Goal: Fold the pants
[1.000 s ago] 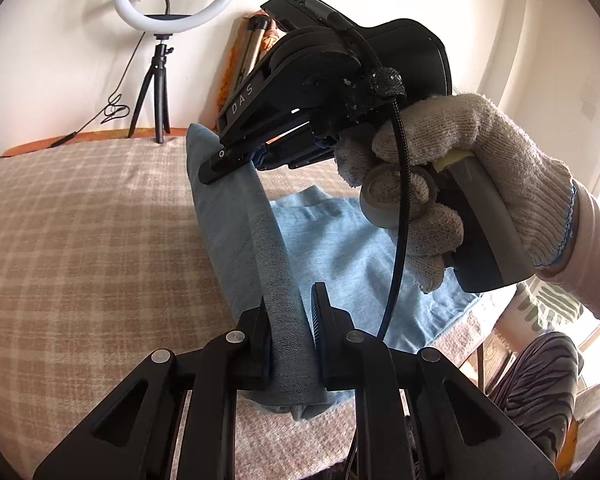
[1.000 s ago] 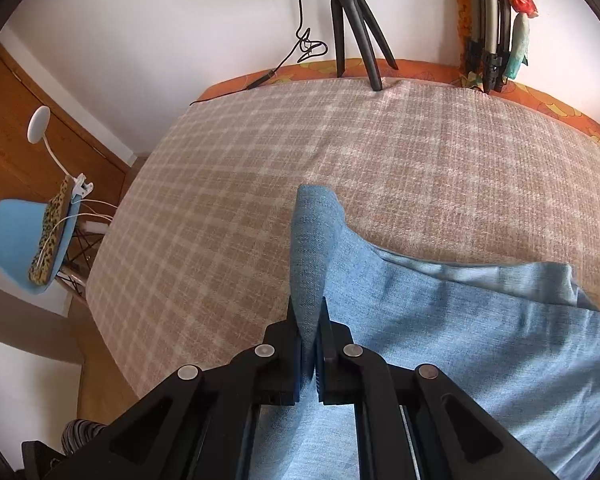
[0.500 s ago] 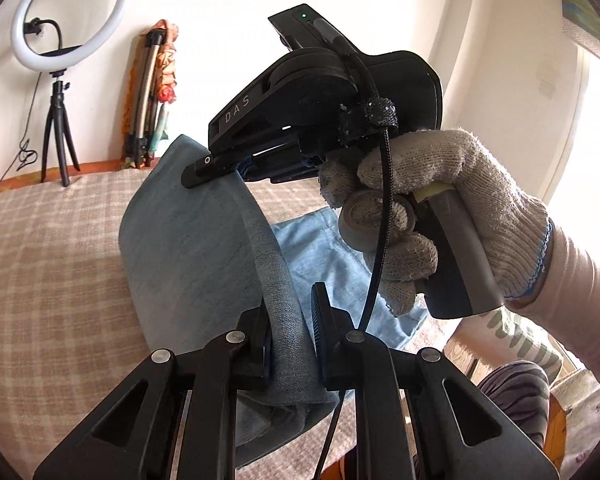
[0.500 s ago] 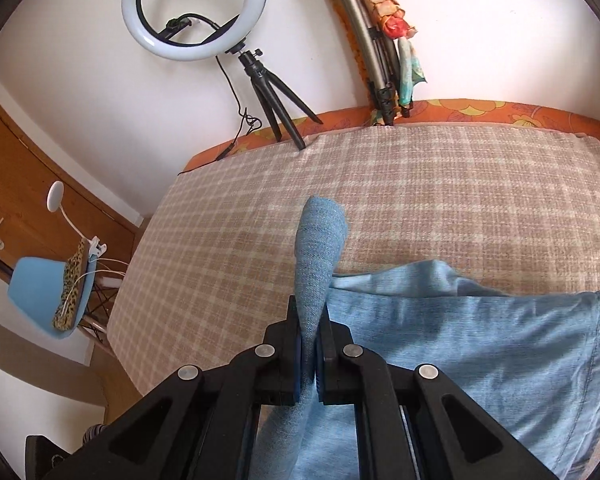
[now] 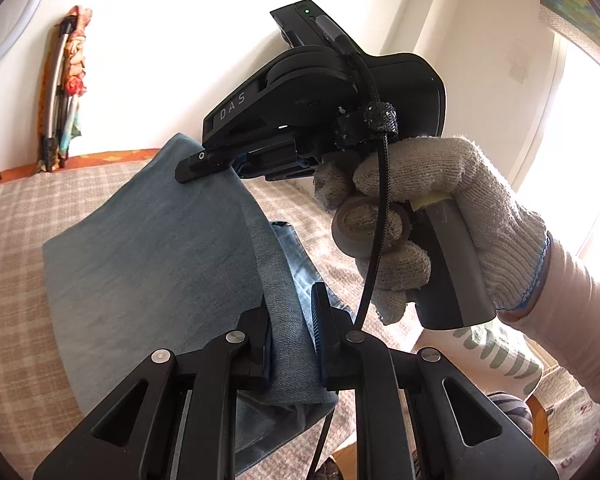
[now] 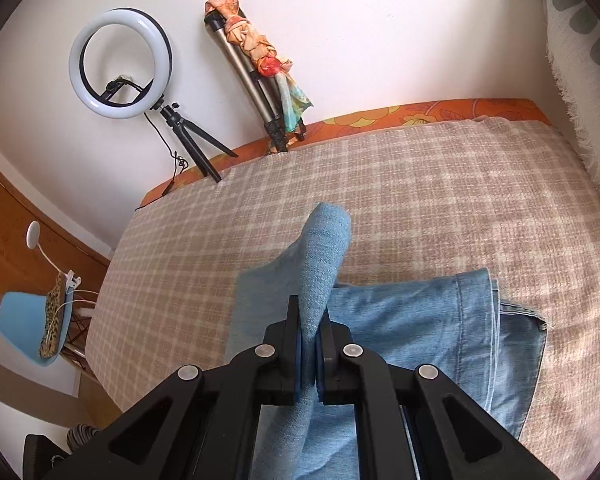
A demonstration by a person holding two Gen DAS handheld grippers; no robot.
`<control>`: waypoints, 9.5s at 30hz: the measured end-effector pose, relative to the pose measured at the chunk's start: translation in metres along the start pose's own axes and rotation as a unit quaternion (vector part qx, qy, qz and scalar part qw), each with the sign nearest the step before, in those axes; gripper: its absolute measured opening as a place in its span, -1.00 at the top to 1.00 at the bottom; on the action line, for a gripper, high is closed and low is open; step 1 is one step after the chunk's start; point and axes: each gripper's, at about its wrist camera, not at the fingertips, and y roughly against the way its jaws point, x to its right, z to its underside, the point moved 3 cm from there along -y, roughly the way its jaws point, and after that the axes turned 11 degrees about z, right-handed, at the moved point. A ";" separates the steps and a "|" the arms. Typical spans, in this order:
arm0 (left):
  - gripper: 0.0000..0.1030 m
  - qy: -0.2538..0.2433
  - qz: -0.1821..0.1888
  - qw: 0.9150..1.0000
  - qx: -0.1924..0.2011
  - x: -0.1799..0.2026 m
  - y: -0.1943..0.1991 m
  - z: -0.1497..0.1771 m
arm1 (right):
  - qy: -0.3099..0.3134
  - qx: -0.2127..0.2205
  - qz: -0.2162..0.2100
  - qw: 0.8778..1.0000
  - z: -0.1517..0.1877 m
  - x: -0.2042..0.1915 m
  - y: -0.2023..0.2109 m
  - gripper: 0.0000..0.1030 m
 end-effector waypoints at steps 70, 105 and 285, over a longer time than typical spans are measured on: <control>0.04 -0.040 0.015 0.988 -0.148 0.026 -0.077 0.012 | -0.050 0.067 0.043 0.996 0.086 0.174 0.044 -0.59; -0.34 0.153 -0.160 0.966 -0.137 -0.147 -0.029 0.009 | -0.017 -0.027 0.046 0.998 0.070 0.170 -0.034 -0.75; -0.57 -0.013 -0.219 0.975 0.026 -0.126 0.044 -0.122 | 0.024 0.220 0.159 0.962 -0.016 0.050 0.044 -1.00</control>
